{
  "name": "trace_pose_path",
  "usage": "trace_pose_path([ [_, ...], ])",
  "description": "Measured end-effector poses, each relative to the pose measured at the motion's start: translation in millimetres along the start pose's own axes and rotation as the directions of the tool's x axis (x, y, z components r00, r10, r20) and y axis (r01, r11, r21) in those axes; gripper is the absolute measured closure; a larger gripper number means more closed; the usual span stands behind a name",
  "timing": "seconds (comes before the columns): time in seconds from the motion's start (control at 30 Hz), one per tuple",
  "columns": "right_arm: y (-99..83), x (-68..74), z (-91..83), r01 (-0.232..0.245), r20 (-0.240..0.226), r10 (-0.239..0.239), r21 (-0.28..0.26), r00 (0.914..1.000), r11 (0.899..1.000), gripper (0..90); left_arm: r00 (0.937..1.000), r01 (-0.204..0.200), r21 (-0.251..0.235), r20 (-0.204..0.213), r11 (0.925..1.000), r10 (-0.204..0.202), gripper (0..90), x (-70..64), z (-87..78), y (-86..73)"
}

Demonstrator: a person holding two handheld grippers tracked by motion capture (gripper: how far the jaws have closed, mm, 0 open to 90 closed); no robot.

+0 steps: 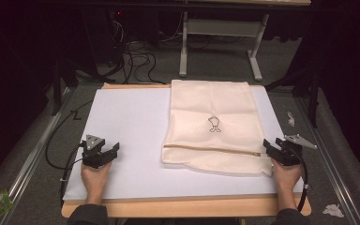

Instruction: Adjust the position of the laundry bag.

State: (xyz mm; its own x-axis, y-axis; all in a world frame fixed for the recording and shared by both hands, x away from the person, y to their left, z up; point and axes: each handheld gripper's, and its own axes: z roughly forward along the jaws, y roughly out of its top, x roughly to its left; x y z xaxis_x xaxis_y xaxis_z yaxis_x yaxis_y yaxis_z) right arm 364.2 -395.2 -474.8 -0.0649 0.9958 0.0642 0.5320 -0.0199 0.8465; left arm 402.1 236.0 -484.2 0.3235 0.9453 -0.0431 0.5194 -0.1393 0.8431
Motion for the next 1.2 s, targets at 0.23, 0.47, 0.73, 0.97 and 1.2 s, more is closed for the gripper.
trace_pose_path([
  [0.23, 0.0, -0.2, -0.2, 0.002, 0.001, -0.002, -0.001, 1.0, 1.0, 44.2, 1.0, -0.003, 0.004, 0.006, 1.0, 0.003, 36.7, -0.2, 0.5, 0.3],
  [0.47, 0.4, -1.2, 0.1, -0.001, -0.006, 0.001, 0.003, 1.0, 1.0, 44.4, 0.9999, 0.003, 0.013, 0.017, 0.9999, -0.003, 36.7, 0.9, 1.4, 1.1],
  [0.73, 0.9, -2.7, 0.1, -0.025, -0.009, 0.025, 0.009, 0.9996, 1.0, 44.9, 0.999, 0.004, 0.058, 0.045, 0.9983, -0.006, 34.7, 2.7, 5.3, 3.7],
  [0.97, 1.5, -3.7, 0.1, -0.034, -0.013, 0.034, 0.008, 0.9993, 0.999, 45.6, 0.9987, 0.001, 0.06, 0.05, 0.9982, -0.004, 33.8, 2.1, 5.3, 5.1],
  [1.2, 2.1, -5.0, -0.5, -0.05, -0.023, 0.05, 0.011, 0.9985, 0.999, 47.6, 0.9955, -0.015, 0.048, 0.094, 0.9987, 0.01, 33.5, -8.0, 4.2, 11.9],
])
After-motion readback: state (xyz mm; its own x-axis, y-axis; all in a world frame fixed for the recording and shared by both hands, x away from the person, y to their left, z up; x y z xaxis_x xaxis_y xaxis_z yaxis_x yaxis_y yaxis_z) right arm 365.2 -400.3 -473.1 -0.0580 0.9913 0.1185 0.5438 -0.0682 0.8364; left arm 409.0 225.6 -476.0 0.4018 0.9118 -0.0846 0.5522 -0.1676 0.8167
